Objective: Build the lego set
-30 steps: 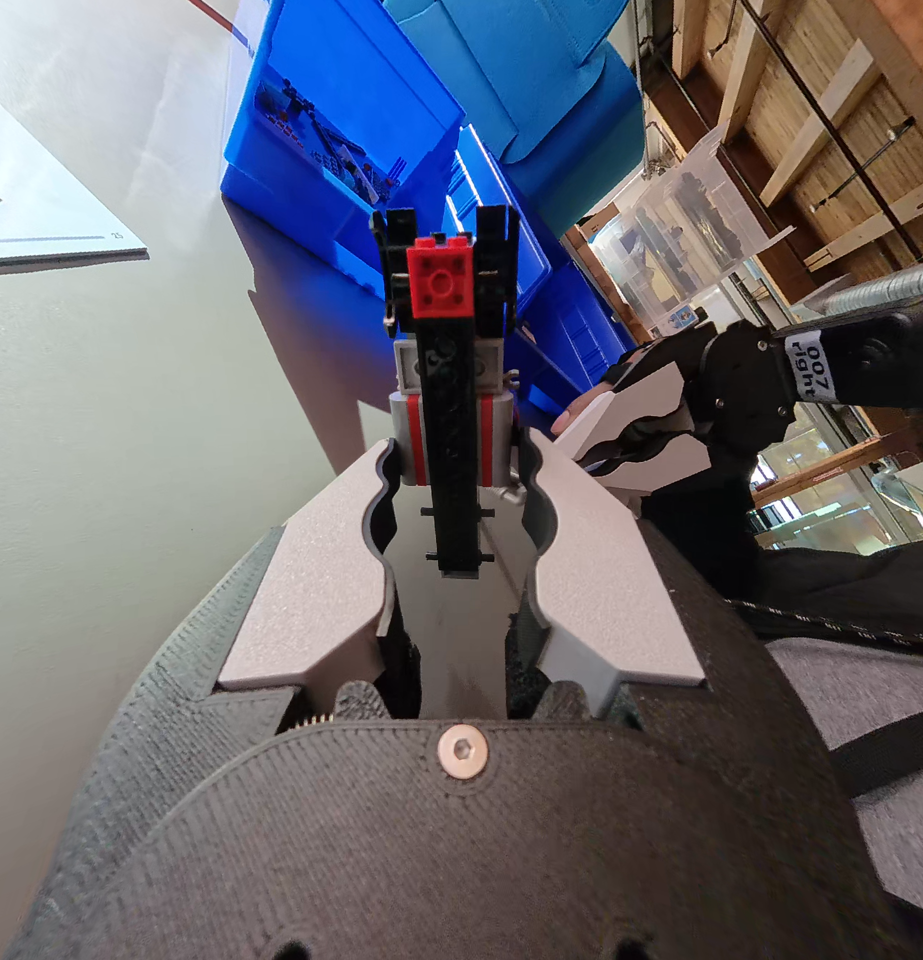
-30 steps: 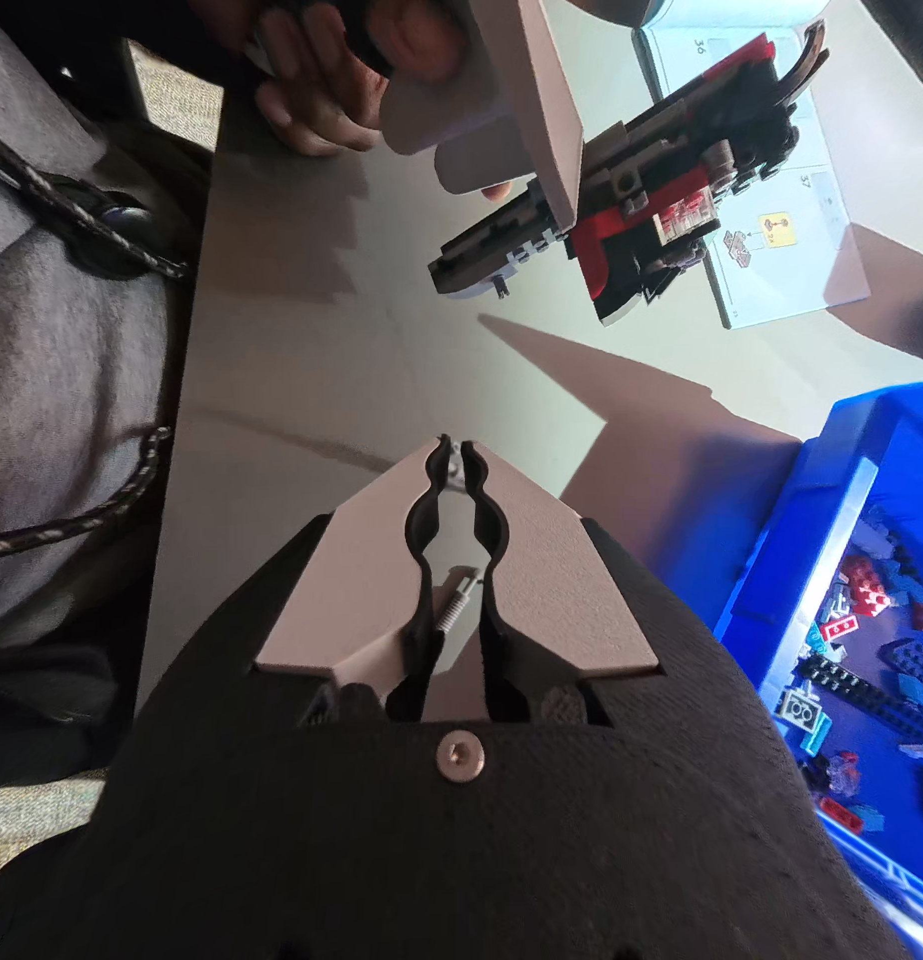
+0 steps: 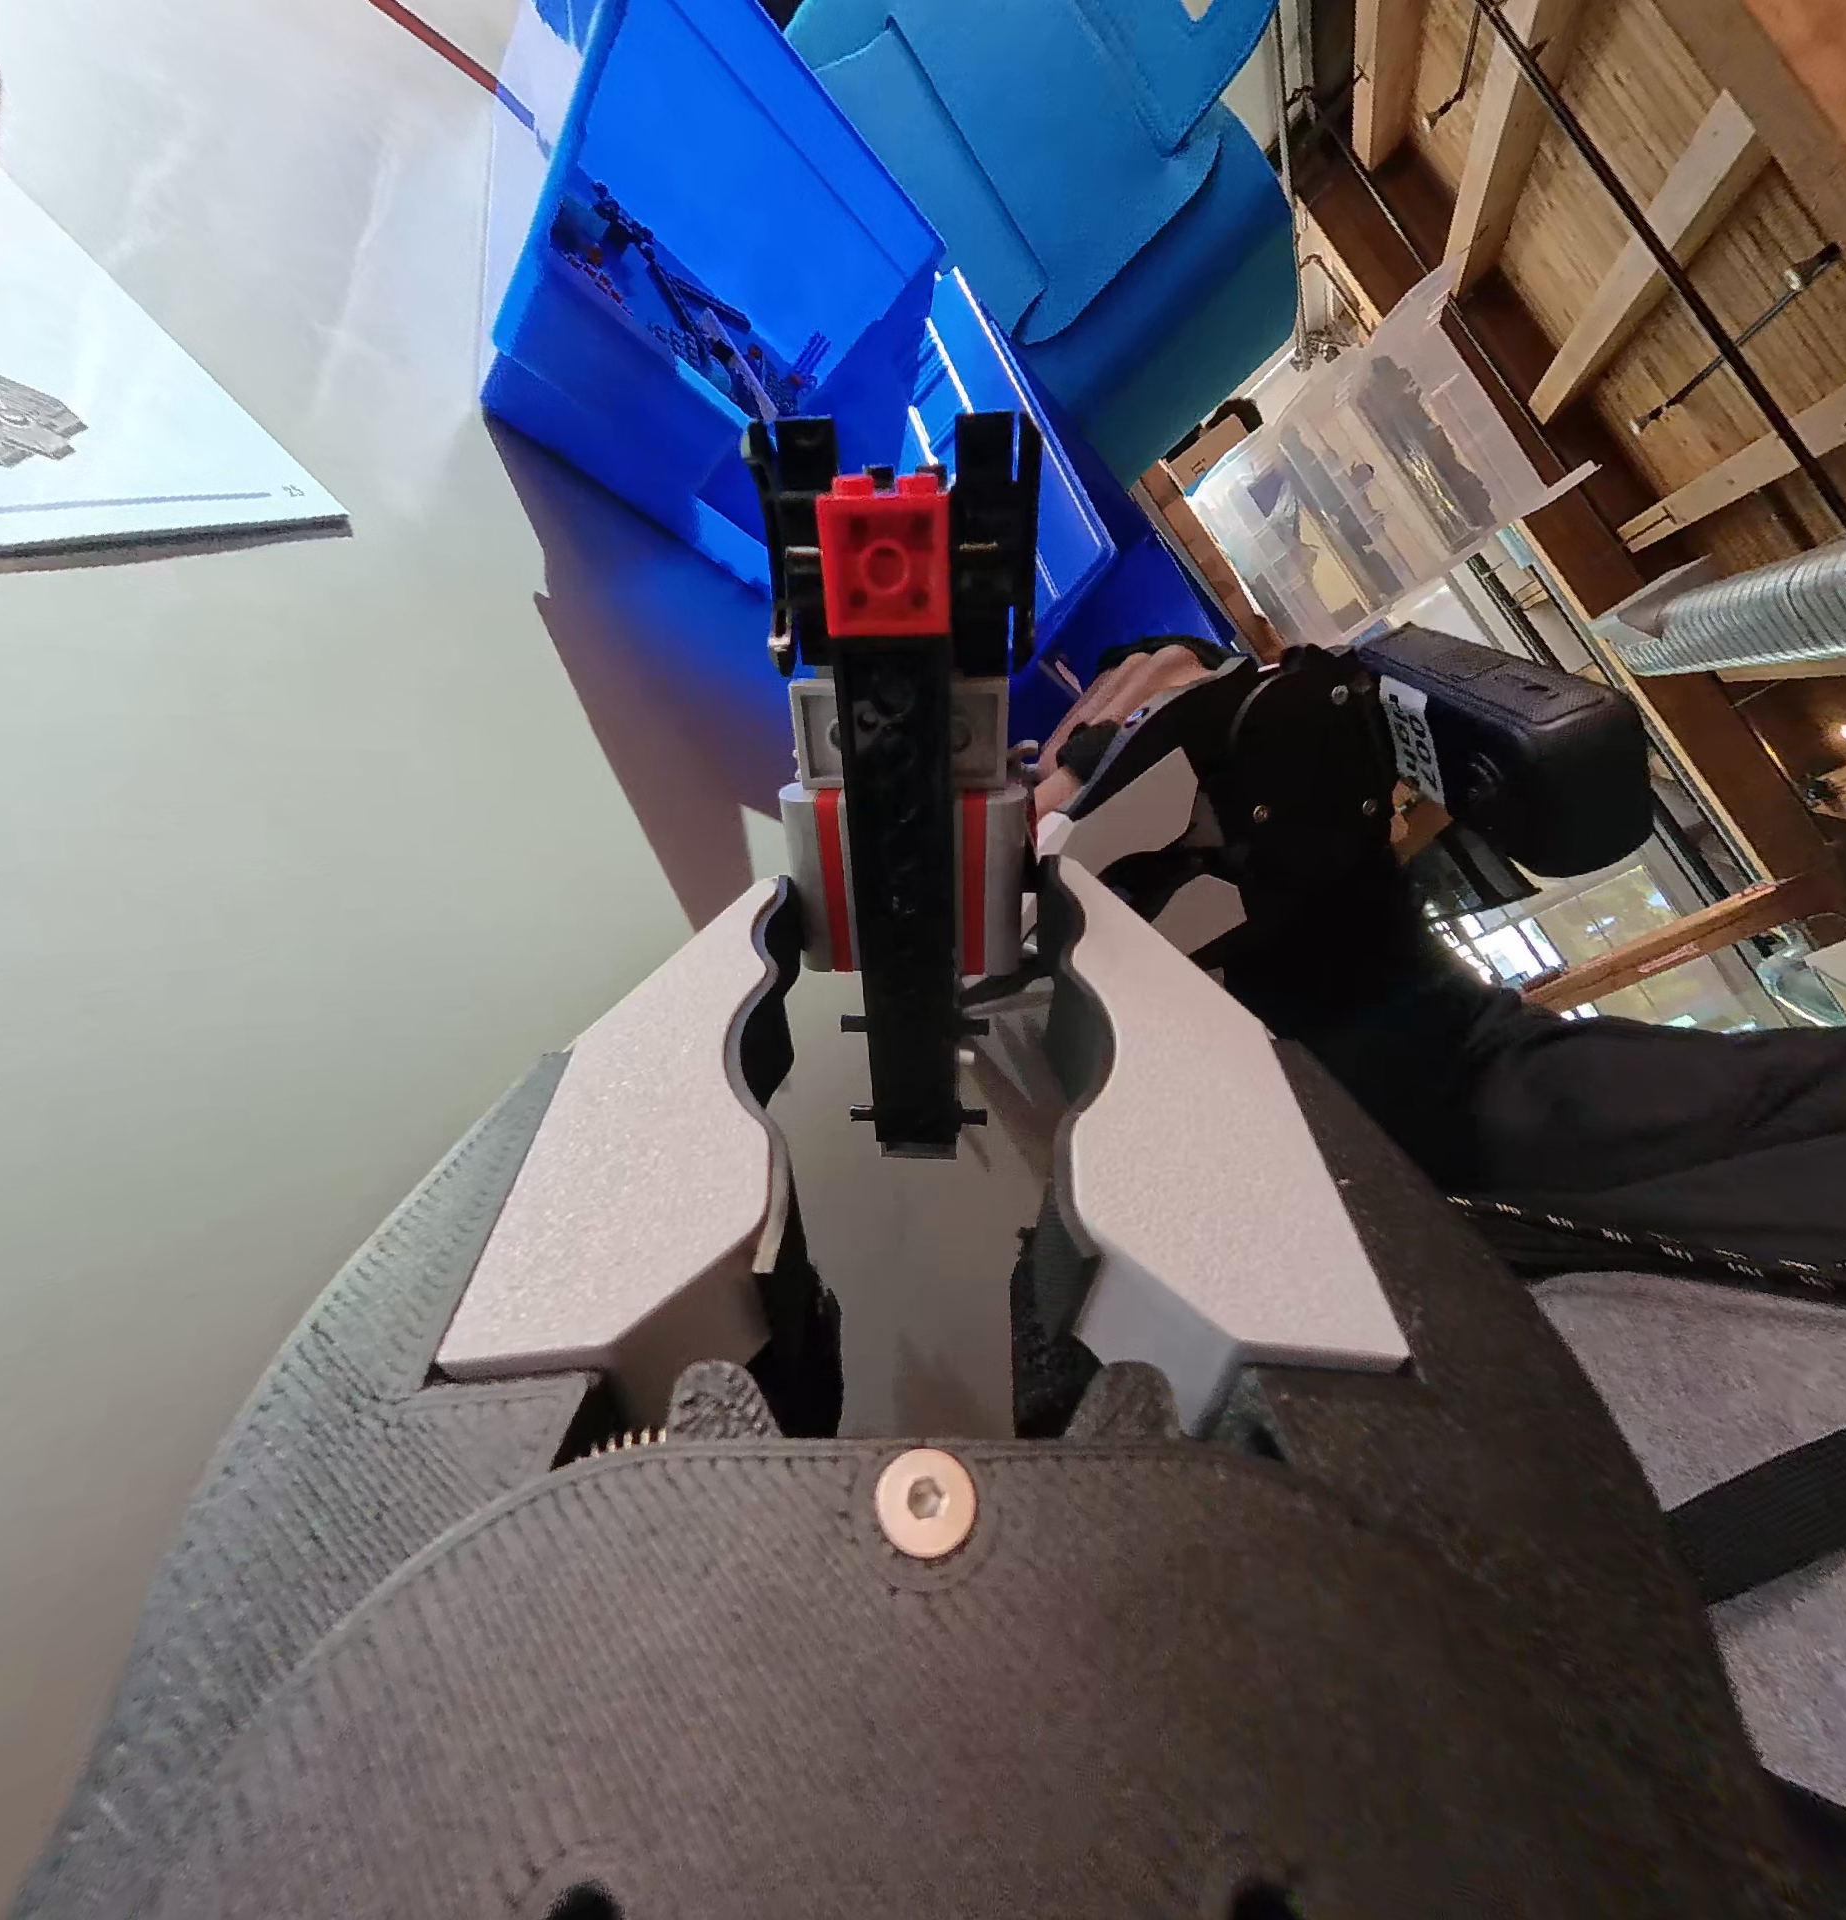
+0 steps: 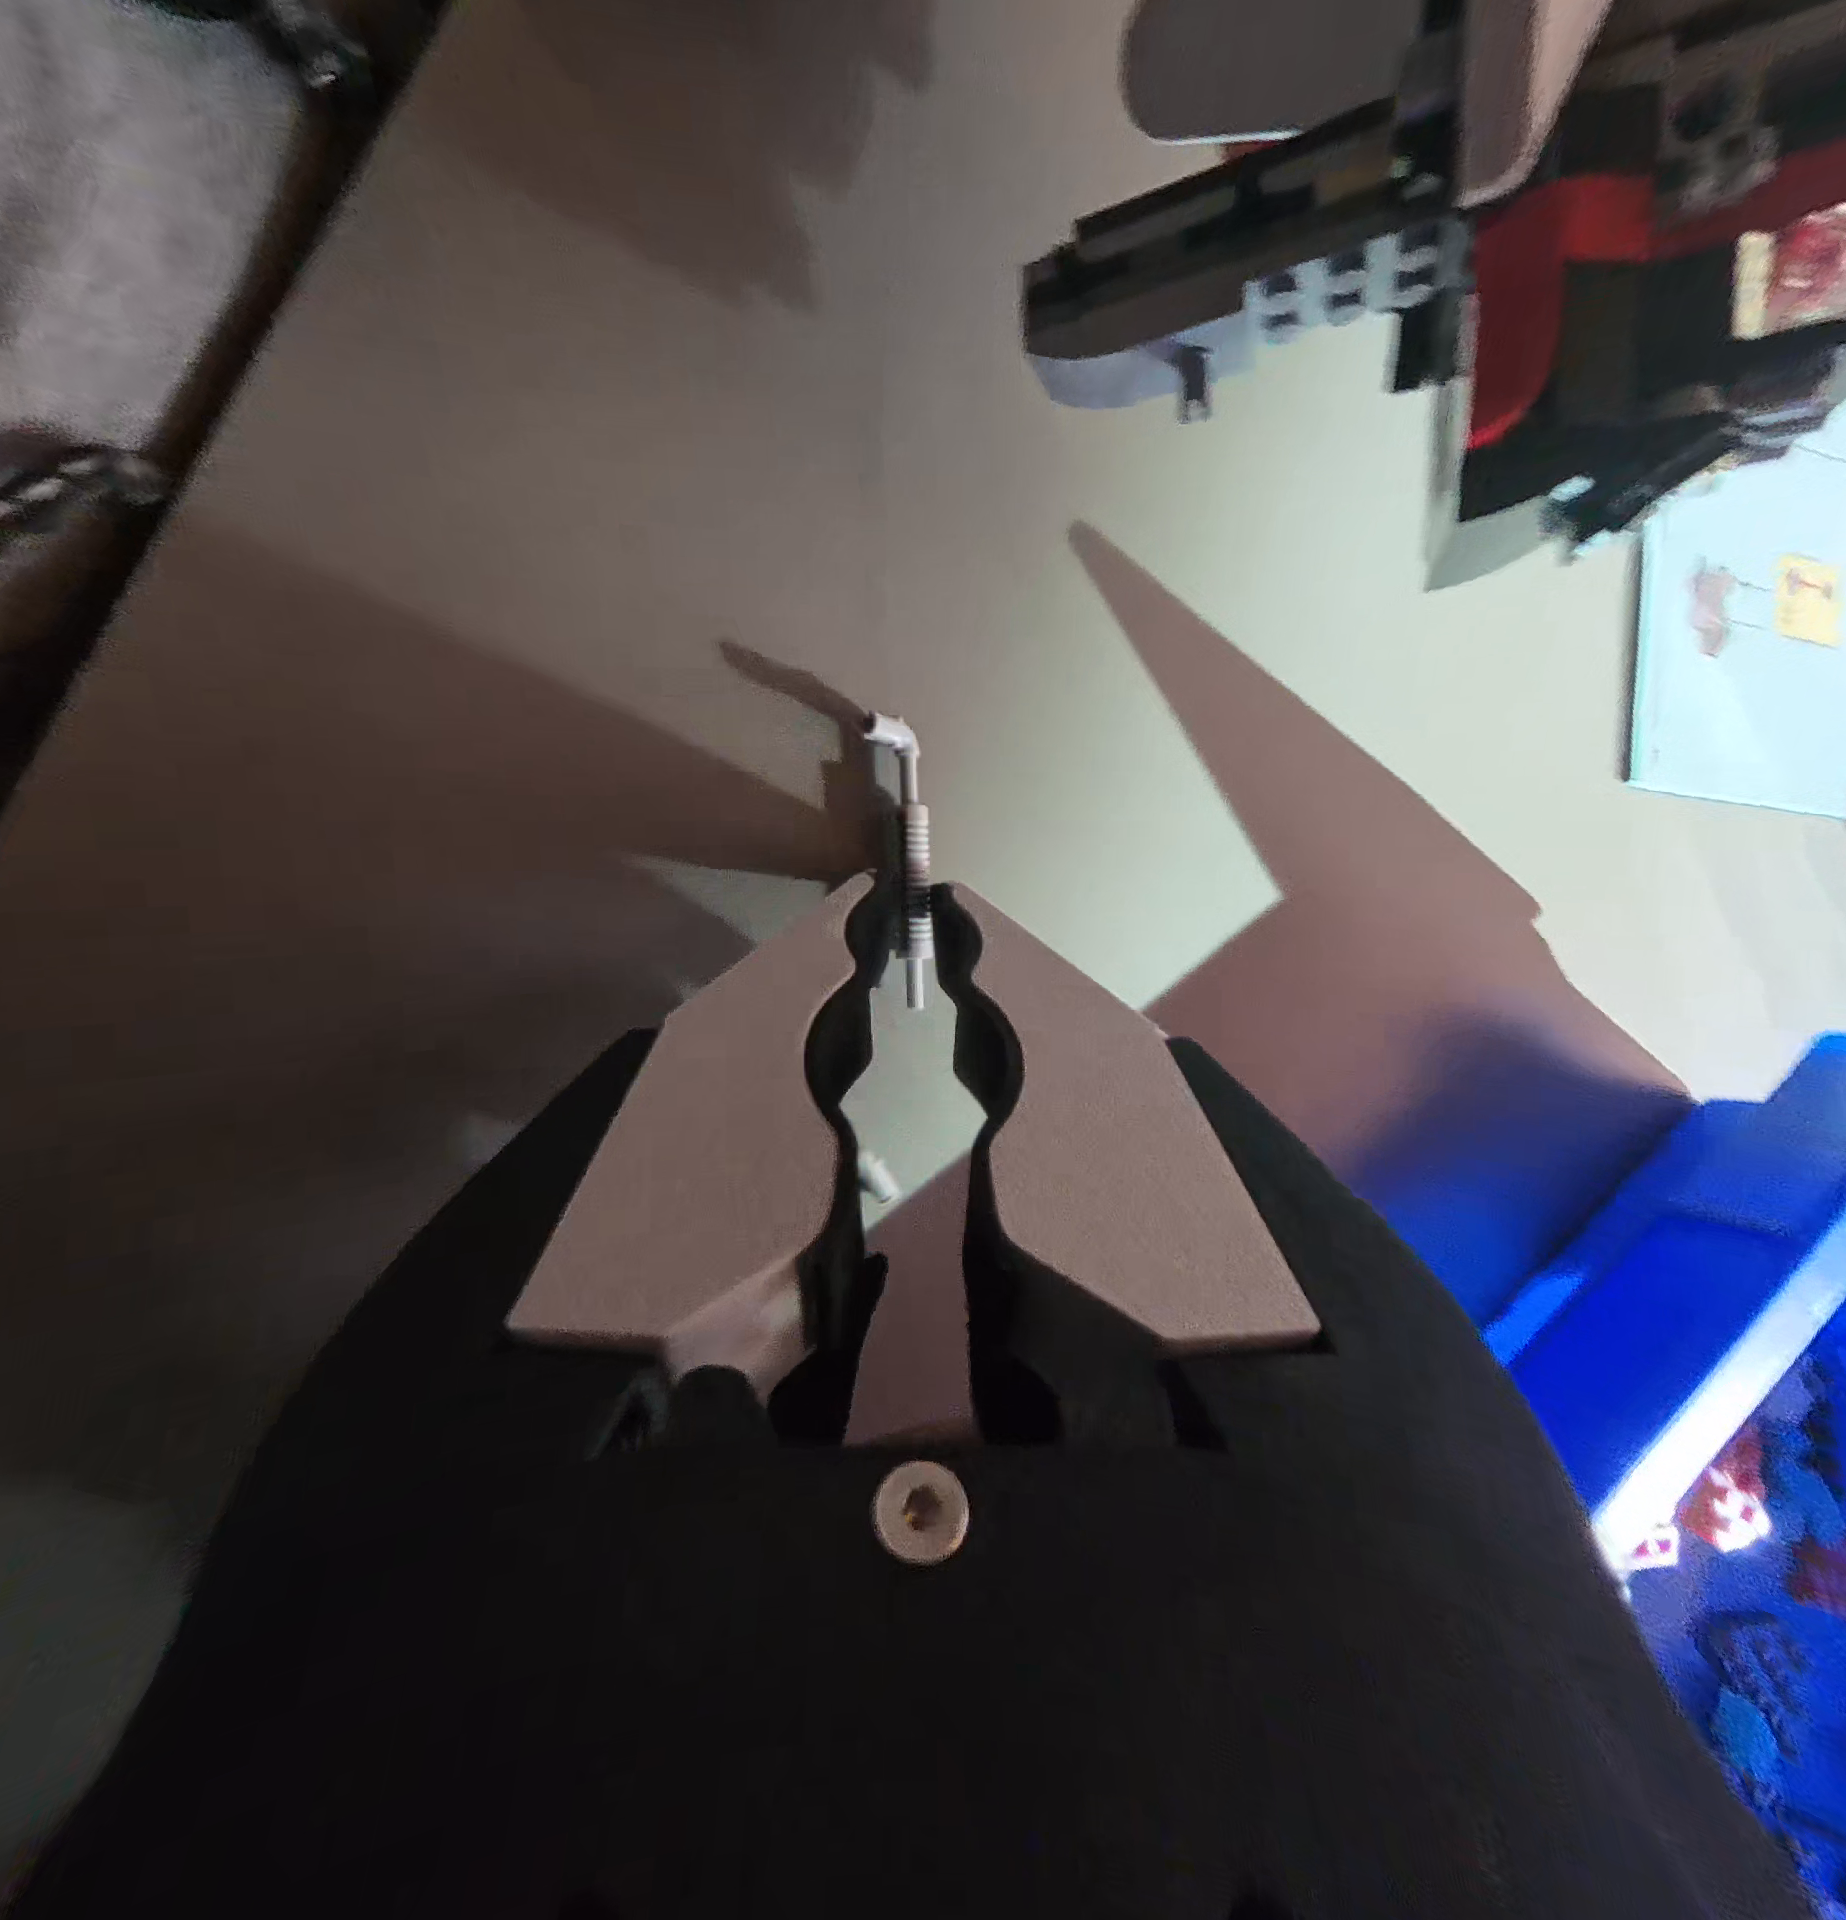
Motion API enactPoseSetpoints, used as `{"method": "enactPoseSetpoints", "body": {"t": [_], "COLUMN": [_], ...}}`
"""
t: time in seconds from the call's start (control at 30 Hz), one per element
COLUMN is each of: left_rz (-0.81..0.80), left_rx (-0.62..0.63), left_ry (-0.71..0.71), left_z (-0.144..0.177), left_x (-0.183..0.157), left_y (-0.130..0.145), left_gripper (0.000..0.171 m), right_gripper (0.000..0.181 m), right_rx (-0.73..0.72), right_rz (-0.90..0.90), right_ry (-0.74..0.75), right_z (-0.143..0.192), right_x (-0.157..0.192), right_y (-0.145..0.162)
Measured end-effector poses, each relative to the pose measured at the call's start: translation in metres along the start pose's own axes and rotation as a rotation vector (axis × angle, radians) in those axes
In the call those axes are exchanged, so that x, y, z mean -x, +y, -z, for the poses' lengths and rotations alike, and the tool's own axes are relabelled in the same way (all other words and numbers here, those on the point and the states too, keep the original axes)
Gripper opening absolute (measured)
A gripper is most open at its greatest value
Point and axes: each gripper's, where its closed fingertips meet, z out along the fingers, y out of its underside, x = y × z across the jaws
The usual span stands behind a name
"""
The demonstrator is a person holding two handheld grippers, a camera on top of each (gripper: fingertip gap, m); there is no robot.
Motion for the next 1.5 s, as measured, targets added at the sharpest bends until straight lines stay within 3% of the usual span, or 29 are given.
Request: {"method": "enactPoseSetpoints", "body": {"t": [0.23, 0.83, 1.07, 1.2, 1.5], "left_rz": [0.004, 0.008, 0.007, 0.006, 0.007], "left_rx": [-0.003, 0.004, 0.0, -0.006, 0.004], "left_ry": [-0.017, -0.011, -0.008, -0.006, -0.001], "left_z": [-0.001, -0.006, -0.006, -0.005, -0.006], "left_x": [0.009, 0.01, 0.01, 0.01, 0.009], "left_y": [-0.007, -0.01, -0.01, -0.011, -0.01], "left_gripper": [0.047, 0.047, 0.047, 0.047, 0.047], "right_gripper": [0.009, 0.009, 0.015, 0.015, 0.015], "right_rx": [-0.136, -0.134, -0.185, -0.248, -0.145], "right_rz": [-0.288, -0.796, -0.819, -0.661, -0.622], "right_ry": [0.122, 0.22, 0.276, 0.26, 0.324], "right_z": [-0.001, 0.004, 0.012, 0.016, 0.007], "right_x": [-0.023, -0.059, -0.068, -0.056, -0.053], "right_y": [0.0, 0.036, 0.036, 0.014, 0.02]}}
